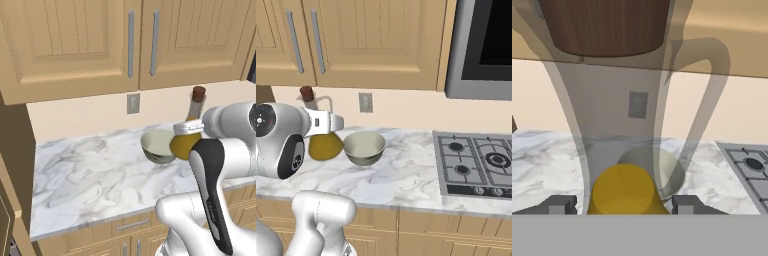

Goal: Retrieve the bottle and the shaker from the cabinet and place them next to the mixing bowl on the counter. Then add garlic from the fridge to the mixing bowl.

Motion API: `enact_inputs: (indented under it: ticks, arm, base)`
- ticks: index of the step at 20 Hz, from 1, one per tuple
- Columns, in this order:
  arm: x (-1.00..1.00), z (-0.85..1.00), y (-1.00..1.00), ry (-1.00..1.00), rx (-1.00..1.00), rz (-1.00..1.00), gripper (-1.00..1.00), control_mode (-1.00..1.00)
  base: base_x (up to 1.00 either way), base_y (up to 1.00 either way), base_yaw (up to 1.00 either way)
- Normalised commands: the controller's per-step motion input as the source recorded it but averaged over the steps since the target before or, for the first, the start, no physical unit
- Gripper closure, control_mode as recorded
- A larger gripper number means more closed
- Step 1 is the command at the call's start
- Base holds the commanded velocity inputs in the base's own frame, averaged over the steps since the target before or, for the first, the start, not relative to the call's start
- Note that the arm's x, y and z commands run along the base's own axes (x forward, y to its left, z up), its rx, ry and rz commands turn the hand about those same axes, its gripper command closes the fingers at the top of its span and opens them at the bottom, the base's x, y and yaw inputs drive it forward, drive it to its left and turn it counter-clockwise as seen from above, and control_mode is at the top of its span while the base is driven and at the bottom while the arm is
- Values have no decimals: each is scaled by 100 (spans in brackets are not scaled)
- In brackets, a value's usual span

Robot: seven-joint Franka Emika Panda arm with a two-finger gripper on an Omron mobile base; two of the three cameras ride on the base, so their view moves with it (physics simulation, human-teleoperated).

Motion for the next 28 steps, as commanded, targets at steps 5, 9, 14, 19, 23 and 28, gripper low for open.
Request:
enact_inputs:
  ticks: [5,9,14,19,23,28]
  arm:
    - [0,-44,-21,4,11,0,100,-100]
    - [2,-40,-35,1,15,0,100,-100]
    - [0,-32,-45,2,5,0,100,-100]
    - [0,-52,-45,0,0,0,100,-100]
    - [39,-51,-43,0,0,0,100,-100]
    - [62,-44,-39,-4,0,0,100,-100]
  base:
    - [0,0,0]
    - [0,0,0]
    - [0,0,0]
    - [0,0,0]
    - [0,0,0]
    - [0,0,0]
